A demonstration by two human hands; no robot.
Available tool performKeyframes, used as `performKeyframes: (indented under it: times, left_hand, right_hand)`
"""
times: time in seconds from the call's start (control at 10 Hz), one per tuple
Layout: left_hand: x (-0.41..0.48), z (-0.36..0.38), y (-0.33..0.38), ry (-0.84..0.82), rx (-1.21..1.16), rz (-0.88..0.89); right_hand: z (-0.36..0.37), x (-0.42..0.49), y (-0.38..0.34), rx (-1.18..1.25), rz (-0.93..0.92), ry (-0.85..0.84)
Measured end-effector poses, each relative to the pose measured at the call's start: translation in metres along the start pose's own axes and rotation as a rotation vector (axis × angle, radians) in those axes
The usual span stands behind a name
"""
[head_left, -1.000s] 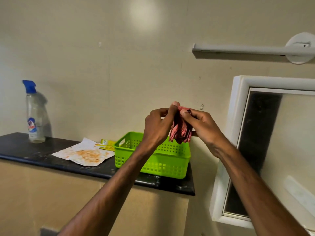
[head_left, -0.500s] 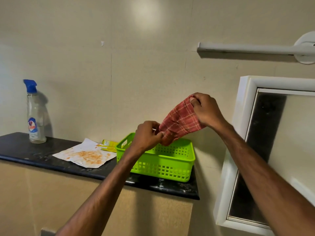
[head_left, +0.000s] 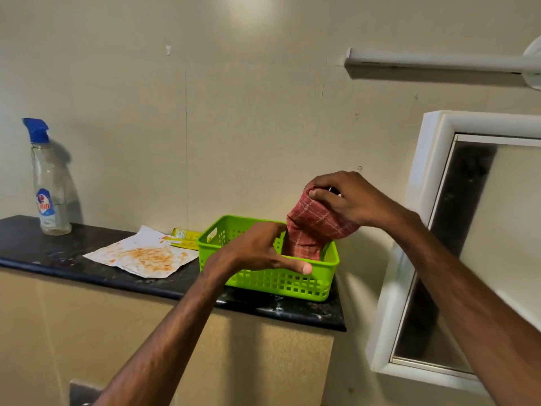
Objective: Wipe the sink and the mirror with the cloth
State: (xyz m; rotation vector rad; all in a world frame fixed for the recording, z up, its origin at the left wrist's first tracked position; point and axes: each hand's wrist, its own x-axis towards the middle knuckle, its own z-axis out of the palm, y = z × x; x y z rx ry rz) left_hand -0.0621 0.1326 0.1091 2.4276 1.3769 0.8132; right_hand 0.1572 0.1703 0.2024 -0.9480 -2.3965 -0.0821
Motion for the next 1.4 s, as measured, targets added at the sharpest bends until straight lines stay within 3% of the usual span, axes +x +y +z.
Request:
performKeyframes:
  times: [0.2, 0.5, 0.7, 0.9, 1.1, 1.4]
  left_hand:
    - [0.004, 0.004, -0.011, 0.073, -0.025, -0.008]
    - [-0.004, 0.002, 0.003, 0.083, -0.013, 0.15]
    - [-0.004, -0.001, 0.001, -0.08, 0.097, 0.192]
    - [-0.014, -0.022, 0.001, -0.217, 0.18, 0.157]
    - [-0.039, -0.022, 0.014, -0.155, 0.291, 0.173]
    - [-0.056, 0.021, 0.065, 0.112, 0.157, 0.363]
  right_hand:
    - [-0.006, -0.031, -0.035, 0.078, -0.034, -0.157]
    - [0.034, -0.073, -0.055, 0.03, -0.053, -0.128]
    - [0.058, -0.107, -0.06, -0.071, -0.009, 0.05]
    - [0.089, -0.144, -0.072, -0.217, -0.006, 0.068]
    - [0.111, -0.171, -0.081, -0.165, 0.054, 0.079]
    - [0.079, -0.205, -0.08, -0.078, 0.135, 0.385]
